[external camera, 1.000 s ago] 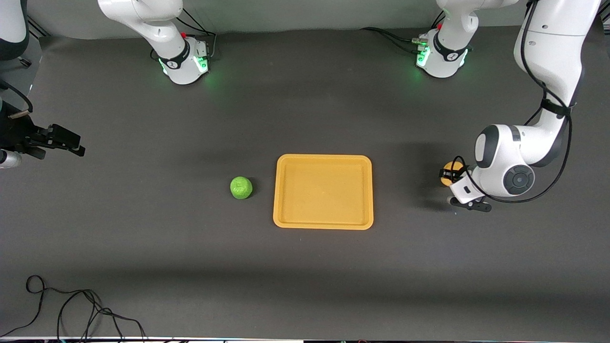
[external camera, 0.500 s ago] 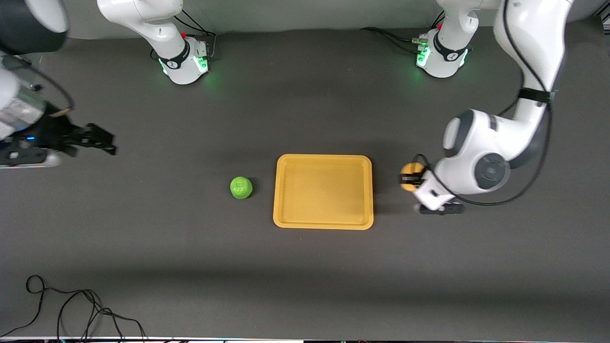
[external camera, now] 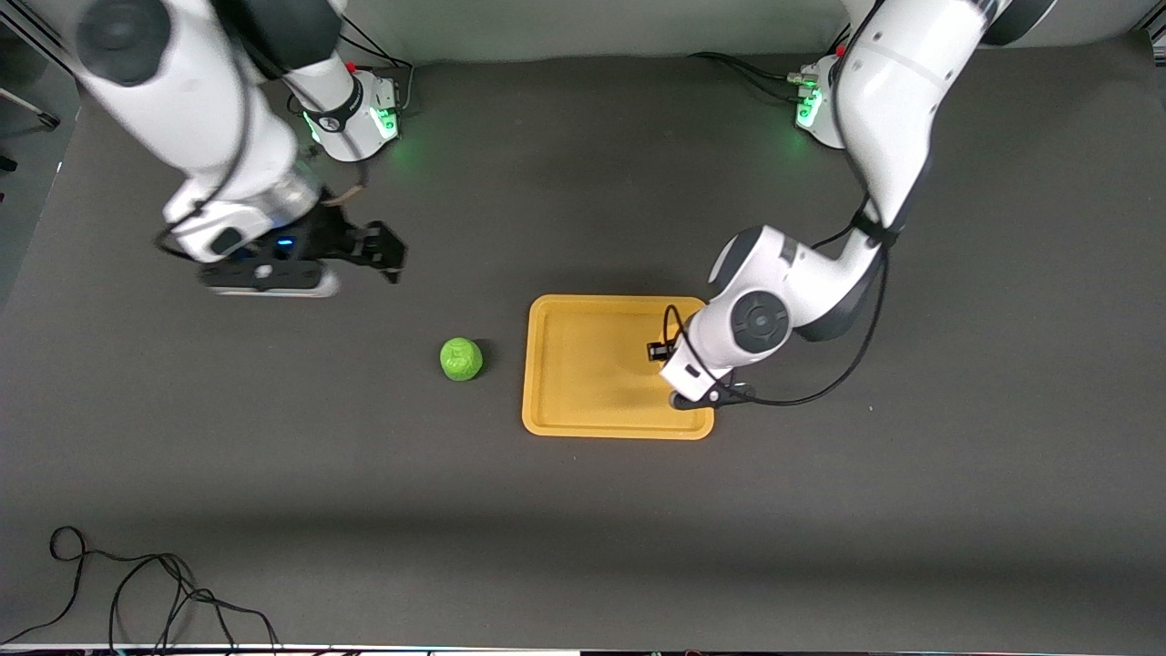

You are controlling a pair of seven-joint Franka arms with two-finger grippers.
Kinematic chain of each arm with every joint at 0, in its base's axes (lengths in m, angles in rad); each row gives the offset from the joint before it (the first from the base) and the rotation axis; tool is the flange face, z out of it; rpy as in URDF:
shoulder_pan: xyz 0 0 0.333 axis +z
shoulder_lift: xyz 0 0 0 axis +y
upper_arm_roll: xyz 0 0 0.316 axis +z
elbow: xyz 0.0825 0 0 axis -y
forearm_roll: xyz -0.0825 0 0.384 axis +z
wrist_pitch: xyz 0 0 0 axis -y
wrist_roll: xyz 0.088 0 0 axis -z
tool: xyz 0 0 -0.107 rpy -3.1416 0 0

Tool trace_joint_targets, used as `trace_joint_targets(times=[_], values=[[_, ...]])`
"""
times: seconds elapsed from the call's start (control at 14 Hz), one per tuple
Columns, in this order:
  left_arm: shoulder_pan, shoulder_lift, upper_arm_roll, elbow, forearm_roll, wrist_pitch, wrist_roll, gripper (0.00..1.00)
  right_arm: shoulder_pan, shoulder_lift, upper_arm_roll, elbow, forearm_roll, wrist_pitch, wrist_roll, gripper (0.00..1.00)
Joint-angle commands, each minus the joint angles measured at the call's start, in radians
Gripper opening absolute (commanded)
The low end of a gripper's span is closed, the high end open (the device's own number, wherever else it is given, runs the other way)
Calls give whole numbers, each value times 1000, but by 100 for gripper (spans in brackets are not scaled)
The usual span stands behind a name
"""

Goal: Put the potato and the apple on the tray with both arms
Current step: 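Carry the potato onto the tray while the right gripper reaches the apple, then release the potato and withdraw the left gripper while the right grasps the apple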

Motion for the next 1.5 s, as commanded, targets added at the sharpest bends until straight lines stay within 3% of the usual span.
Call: trace_joint_targets(times=[0.0,0.21,0.36,0.43,0.5,0.57,0.93,1.21,1.43], values=[[-14,22,18,37,30,-17,-32,16,15,1,-13,-98,-4,108,16,100],[-10,31,21,37,79,-15,-32,39,16,6,-14,-265,-4,300,14,100],[-10,34,22,37,79,-16,-32,43,18,19,-13,-367,-5,424,13,100],[-11,40,22,37,83,-15,-32,51,18,38,-13,-403,-7,479,11,100],[-13,45,24,37,102,-15,-32,78,16,70,-13,-419,-7,525,10,100],[-13,45,24,37,129,-17,-33,98,18,111,-13,-422,-8,562,11,100],[24,-18,21,42,134,-64,-23,99,18,283,-14,-434,-17,745,11,100],[99,-222,19,40,122,-340,64,99,16,358,-14,-447,-19,843,-1,100],[189,-360,21,-10,123,-382,213,99,16,391,-14,-445,-19,866,-1,100]])
